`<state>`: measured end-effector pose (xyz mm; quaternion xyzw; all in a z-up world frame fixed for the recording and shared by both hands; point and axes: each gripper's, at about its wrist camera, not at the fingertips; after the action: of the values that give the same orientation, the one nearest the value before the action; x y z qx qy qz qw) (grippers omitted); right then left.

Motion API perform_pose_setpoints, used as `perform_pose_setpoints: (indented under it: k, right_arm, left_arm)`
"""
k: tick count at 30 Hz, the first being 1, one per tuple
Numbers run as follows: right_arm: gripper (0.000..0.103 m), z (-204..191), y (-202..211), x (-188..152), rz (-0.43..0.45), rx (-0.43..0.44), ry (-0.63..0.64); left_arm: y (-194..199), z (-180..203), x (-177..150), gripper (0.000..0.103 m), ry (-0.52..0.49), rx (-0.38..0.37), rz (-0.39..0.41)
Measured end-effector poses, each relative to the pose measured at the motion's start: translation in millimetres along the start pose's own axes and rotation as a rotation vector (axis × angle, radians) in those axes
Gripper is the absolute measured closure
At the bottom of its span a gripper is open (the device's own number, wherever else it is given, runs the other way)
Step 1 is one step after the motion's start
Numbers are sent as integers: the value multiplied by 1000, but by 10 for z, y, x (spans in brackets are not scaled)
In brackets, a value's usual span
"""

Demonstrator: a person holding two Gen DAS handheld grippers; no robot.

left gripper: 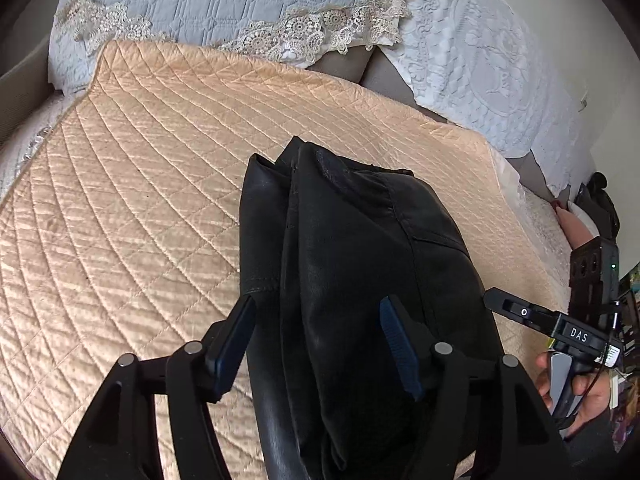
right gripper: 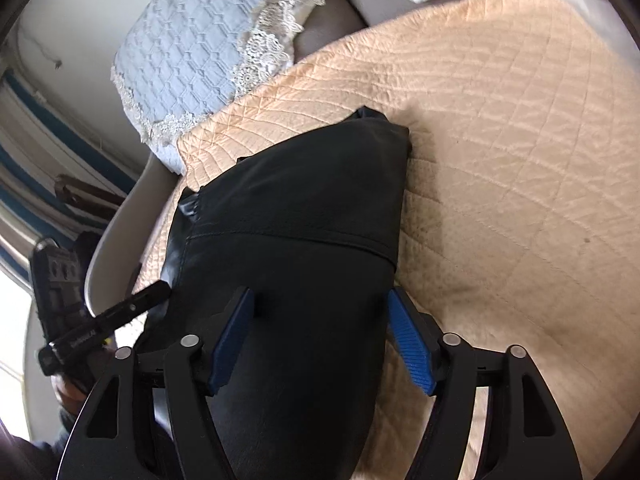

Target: Fold large clothes

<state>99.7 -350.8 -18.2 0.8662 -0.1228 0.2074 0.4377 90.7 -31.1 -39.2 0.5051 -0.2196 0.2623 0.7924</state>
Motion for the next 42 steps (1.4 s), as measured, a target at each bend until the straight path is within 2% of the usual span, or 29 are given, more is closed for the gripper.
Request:
perform_pose_setpoints:
  k: [2,5,8,15,20,24,25,27,28,29,30,32,36,42]
  right_arm:
    - [30,65,-48,6,-7,36,-34]
    - [29,122,-59,-30,-16,90,-69]
    - [29,149,-44,-81,-24,136,-60]
    - [26,194,-210,116,-50,152,-66]
    - [25,133,-216,101,-71,161,-52]
    - [26,124,-267,90,-97,162,-47]
    - [30,136,-291,104,-102,158,-59]
    - [42,122,-318,150,-108,140,-73]
    - [52,98,-296,166,-101,135,-71]
    - [60,37,-229,186,-88,124,-53]
    - [64,-12,-185,198,-80,116,-43]
    - [75,-95,-67,231,-57,115,-30]
    - [79,-353,159,332,-1,128,21]
    - [79,-674,215,610,54,152,93]
  left_arm:
    - [-70,-62,18,34,20,-21,-18]
    - [-127,-180,2,28,50,-58,-42]
    - [-159,-318,-28,26,111,-117,-65]
    - [-324,-337,93,26,121,-193,-88]
    - [-328,-305,67,26,85,-195,-86]
    - [-331,-256,19,31,49,-161,-85]
    - [-352,-236,29,33,47,-150,-86]
    - [-381,-212,64,46,55,-139,-85]
    - [-378,-213,81,50,60,-132,-85]
    - [-354,-197,97,59,55,-123,-80]
    - [-317,-175,109,68,44,-113,-70]
    - [-223,-126,130,75,19,-110,-57]
    - [-52,-33,198,81,-27,-116,-33]
    - [218,-101,505,81,-27,-137,35]
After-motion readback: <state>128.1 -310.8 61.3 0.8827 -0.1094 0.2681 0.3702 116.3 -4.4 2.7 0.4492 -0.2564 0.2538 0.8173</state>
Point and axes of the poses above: each gripper's, at about its wrist camera, not at the fingertips, and y roughly against the way its jaws point, z to its right, x to its top, and after that the axes turned 6 degrees about y, right-handed
